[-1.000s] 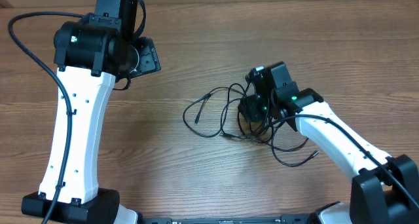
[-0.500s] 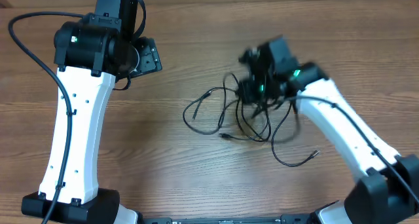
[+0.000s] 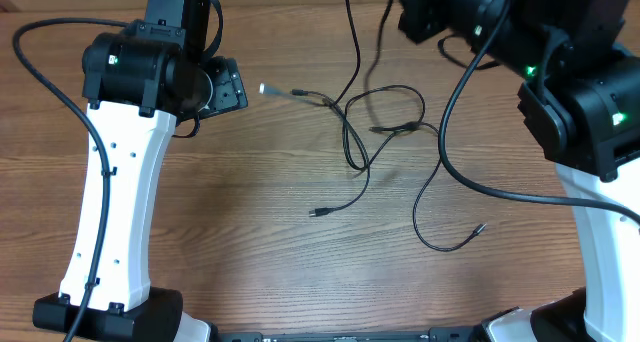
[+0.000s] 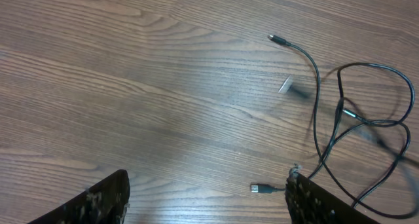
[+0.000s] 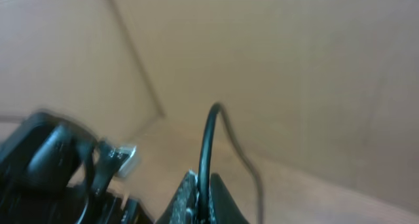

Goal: Untangle cables
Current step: 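Lift the strand with the right gripper and pull it to the right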

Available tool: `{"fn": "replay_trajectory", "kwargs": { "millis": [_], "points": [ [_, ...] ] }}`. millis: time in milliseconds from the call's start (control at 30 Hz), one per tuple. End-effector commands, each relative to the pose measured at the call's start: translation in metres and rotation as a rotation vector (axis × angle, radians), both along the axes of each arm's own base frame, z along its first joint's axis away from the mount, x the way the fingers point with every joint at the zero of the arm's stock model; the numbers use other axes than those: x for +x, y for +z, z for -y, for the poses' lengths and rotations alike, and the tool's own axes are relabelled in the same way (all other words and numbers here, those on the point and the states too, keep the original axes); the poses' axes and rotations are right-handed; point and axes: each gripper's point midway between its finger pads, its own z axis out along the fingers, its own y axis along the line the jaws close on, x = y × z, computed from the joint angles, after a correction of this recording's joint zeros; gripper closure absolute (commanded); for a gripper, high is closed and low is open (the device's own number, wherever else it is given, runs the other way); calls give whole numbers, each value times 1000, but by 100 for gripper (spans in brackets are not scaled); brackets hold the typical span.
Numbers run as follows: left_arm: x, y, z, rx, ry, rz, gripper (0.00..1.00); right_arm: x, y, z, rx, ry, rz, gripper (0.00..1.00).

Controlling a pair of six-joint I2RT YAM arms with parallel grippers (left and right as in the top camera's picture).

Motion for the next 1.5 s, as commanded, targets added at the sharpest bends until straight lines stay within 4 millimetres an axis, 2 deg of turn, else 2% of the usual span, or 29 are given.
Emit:
{"fn": "replay_trajectory", "kwargs": {
  "millis": [0, 33, 133, 233, 267, 300, 367, 500, 567, 633, 767, 800, 900, 933, 1000, 1033, 1100, 1167, 1200, 1233, 1267, 1400, 1467],
  "points": [
    [0, 1, -2, -6, 20, 3, 24, 7, 39, 31, 48, -189, 120, 96],
    [0, 1, -2, -6, 20, 2, 24, 10, 44, 35, 55, -217, 137, 96],
    [-1, 1, -2, -6, 21, 0, 24, 21, 50, 65, 54, -404, 163, 96],
    [-1, 1, -2, -4, 17, 0, 24, 28, 46, 105, -46, -611, 183, 96],
    [-1, 1, -2, -4, 17, 0, 24, 30, 41, 124, -96, -705, 174, 96],
    [-1, 1, -2, -4, 17, 0, 24, 30, 34, 138, -144, -765, 154, 96],
    [-1, 1, -2, -4, 17, 0, 24, 30, 16, 146, -240, -767, 105, 96],
    [-1, 1, -2, -3, 17, 1, 24, 16, -65, 150, -447, -663, -177, 96],
    [0, 1, -2, -4, 17, 3, 24, 7, -103, 172, -539, -709, -331, 96],
    [0, 2, -2, -4, 17, 5, 23, 2, -125, 208, -580, -860, -438, 96],
    [1, 2, -2, -4, 14, 9, 23, 3, -139, 245, -598, -972, -515, 96],
    [1, 2, -2, -4, 14, 9, 23, 4, -139, 250, -584, -991, -518, 96],
    [1, 2, -2, -4, 14, 9, 23, 12, -127, 283, -507, -1110, -479, 96],
    [1, 2, -2, -4, 14, 9, 23, 15, -123, 288, -487, -1129, -461, 96],
    [1, 2, -2, -4, 14, 9, 23, 22, -120, 285, -443, -1100, -443, 96],
    [2, 2, -2, -5, 14, 13, 23, 29, -128, 261, -430, -933, -461, 96],
    [4, 3, -2, -6, 14, 20, 23, 31, -147, 218, -495, -610, -489, 96],
    [4, 3, -1, -7, 14, 22, 23, 25, -162, 205, -540, -491, -524, 96],
    [4, 3, -1, -7, 14, 22, 23, 19, -172, 205, -566, -474, -567, 96],
    [4, 3, -1, -7, 14, 22, 23, 11, -188, 217, -629, -513, -642, 96],
    [4, 3, -1, -7, 14, 23, 23, 8, -194, 229, -663, -569, -678, 96],
    [5, 4, -1, -8, 14, 27, 23, 6, -190, 277, -666, -892, -716, 96],
    [5, 4, -1, -8, 14, 25, 23, 10, -182, 290, -621, -1004, -687, 96]
  ]
}}
